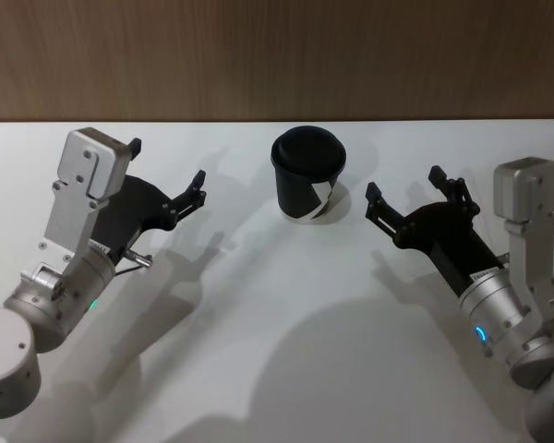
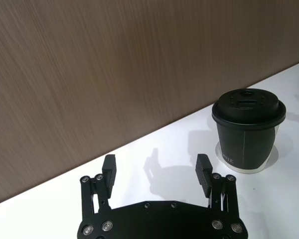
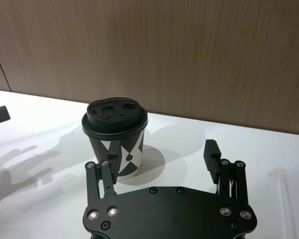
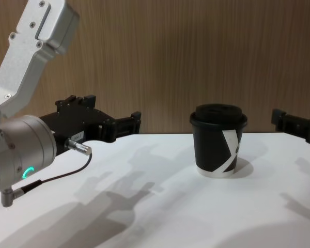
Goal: Pick up the straw with one hand, pass it to the other hand, and insert it into the cup.
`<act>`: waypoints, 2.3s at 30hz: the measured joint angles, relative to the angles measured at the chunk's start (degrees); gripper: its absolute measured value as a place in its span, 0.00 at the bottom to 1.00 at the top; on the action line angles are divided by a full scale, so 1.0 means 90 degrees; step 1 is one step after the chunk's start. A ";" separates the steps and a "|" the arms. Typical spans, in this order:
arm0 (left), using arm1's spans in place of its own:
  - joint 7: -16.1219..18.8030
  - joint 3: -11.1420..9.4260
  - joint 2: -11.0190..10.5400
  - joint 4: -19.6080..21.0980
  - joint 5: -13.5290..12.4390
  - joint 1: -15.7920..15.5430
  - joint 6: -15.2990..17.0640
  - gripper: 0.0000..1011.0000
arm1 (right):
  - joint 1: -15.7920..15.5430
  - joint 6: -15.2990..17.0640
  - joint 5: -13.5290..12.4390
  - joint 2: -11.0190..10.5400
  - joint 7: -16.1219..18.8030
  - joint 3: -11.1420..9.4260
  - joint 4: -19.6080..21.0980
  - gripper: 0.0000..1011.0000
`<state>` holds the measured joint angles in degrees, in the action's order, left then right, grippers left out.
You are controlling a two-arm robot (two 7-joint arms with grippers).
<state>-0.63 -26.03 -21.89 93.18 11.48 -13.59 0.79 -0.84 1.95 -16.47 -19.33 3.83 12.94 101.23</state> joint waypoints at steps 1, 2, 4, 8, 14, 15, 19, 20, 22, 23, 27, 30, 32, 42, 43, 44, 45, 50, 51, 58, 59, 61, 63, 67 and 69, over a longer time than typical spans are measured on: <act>0.0000 0.0000 0.0000 0.0000 0.0000 0.0000 0.0000 0.99 | 0.0000 0.0000 0.0000 0.0000 0.0000 0.0000 0.0000 0.99; 0.0000 0.0000 0.0000 0.0000 0.0000 0.0000 0.0000 0.99 | 0.0000 0.0000 0.0000 0.0000 0.0000 0.0000 0.0000 0.99; 0.0000 0.0000 0.0000 0.0000 0.0000 0.0000 0.0000 0.99 | 0.0000 0.0000 0.0000 0.0000 0.0000 0.0000 0.0000 0.99; 0.0000 0.0000 0.0000 0.0000 0.0000 0.0000 0.0000 0.99 | 0.0000 0.0000 0.0000 0.0000 0.0000 0.0000 0.0000 0.99; 0.0000 0.0000 0.0000 0.0000 0.0000 0.0000 0.0000 0.99 | 0.0000 0.0000 0.0000 0.0000 0.0000 0.0000 0.0000 0.99; 0.0000 0.0000 0.0000 0.0000 0.0000 0.0000 0.0000 0.99 | 0.0000 0.0000 0.0001 0.0001 0.0000 -0.0001 0.0000 0.99; 0.0000 0.0001 0.0000 0.0000 0.0000 0.0000 0.0000 0.99 | -0.0006 0.0018 0.0020 0.0003 -0.0007 -0.0007 0.0003 0.99; 0.0000 0.0000 0.0000 0.0000 0.0000 0.0000 0.0000 0.99 | -0.0008 0.0028 0.0026 0.0003 -0.0014 -0.0009 0.0005 0.99; 0.0000 0.0001 0.0000 0.0000 0.0000 0.0000 0.0000 0.99 | -0.0020 0.0065 0.0054 0.0008 -0.0052 -0.0019 0.0023 0.99; 0.0000 0.0000 0.0000 0.0000 0.0000 0.0000 0.0000 0.99 | -0.0024 0.0088 0.0072 0.0010 -0.0072 -0.0024 0.0030 0.99; 0.0000 0.0001 0.0000 0.0000 0.0000 0.0000 0.0000 0.99 | -0.0068 0.0217 0.0142 0.0027 -0.0190 -0.0064 0.0087 0.99; 0.0000 0.0000 0.0000 0.0000 0.0000 0.0000 0.0000 0.99 | -0.0097 0.0304 0.0179 0.0040 -0.0267 -0.0093 0.0125 0.99; 0.0000 0.0000 -0.0001 0.0000 0.0000 0.0000 0.0000 0.99 | -0.0126 0.0412 0.0214 0.0049 -0.0348 -0.0122 0.0160 0.99; 0.0000 0.0000 0.0000 0.0000 0.0000 0.0000 0.0000 0.99 | -0.0253 0.0827 0.0331 0.0026 -0.0559 -0.0275 0.0304 0.99; 0.0000 0.0000 0.0000 0.0000 0.0000 0.0000 0.0000 0.99 | -0.0261 0.0851 0.0335 0.0019 -0.0561 -0.0286 0.0310 0.99; 0.0000 0.0000 0.0000 0.0000 0.0000 0.0000 0.0000 0.99 | -0.0267 0.0879 0.0342 0.0011 -0.0564 -0.0298 0.0317 0.99; 0.0000 0.0000 0.0000 0.0000 0.0000 0.0000 0.0000 0.99 | -0.0283 0.0923 0.0352 -0.0007 -0.0564 -0.0321 0.0332 0.99; 0.0000 0.0000 0.0000 0.0000 0.0000 0.0000 0.0000 0.99 | -0.0331 0.1031 0.0375 -0.0051 -0.0563 -0.0384 0.0356 0.99; 0.0000 0.0001 0.0000 0.0000 0.0000 0.0000 0.0000 0.99 | -0.0339 0.1048 0.0376 -0.0058 -0.0562 -0.0392 0.0358 0.99; 0.0000 0.0000 0.0000 0.0000 0.0000 0.0000 0.0000 0.99 | -0.0416 0.1184 0.0394 -0.0097 -0.0544 -0.0485 0.0354 0.99; 0.0000 0.0000 0.0000 0.0000 0.0000 0.0000 0.0000 0.99 | -0.0416 0.1184 0.0394 -0.0097 -0.0544 -0.0485 0.0354 0.99; 0.0000 0.0000 0.0000 0.0000 -0.0001 0.0000 0.0000 0.99 | -0.0445 0.1221 0.0403 -0.0101 -0.0537 -0.0524 0.0331 0.99; 0.0000 0.0000 0.0000 0.0000 0.0000 0.0000 0.0000 0.99 | -0.0460 0.1239 0.0405 -0.0101 -0.0536 -0.0542 0.0321 0.99; 0.0000 0.0000 0.0000 0.0000 0.0000 0.0000 0.0000 0.99 | -0.0502 0.1285 0.0406 -0.0094 -0.0529 -0.0610 0.0282 0.99; 0.0000 0.0000 0.0000 0.0000 0.0000 0.0000 0.0000 0.99 | -0.0516 0.1300 0.0405 -0.0089 -0.0525 -0.0633 0.0272 0.99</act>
<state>-0.63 -26.03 -21.90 93.18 11.48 -13.59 0.80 -5.48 13.65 -12.83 -20.14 -0.90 7.24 103.68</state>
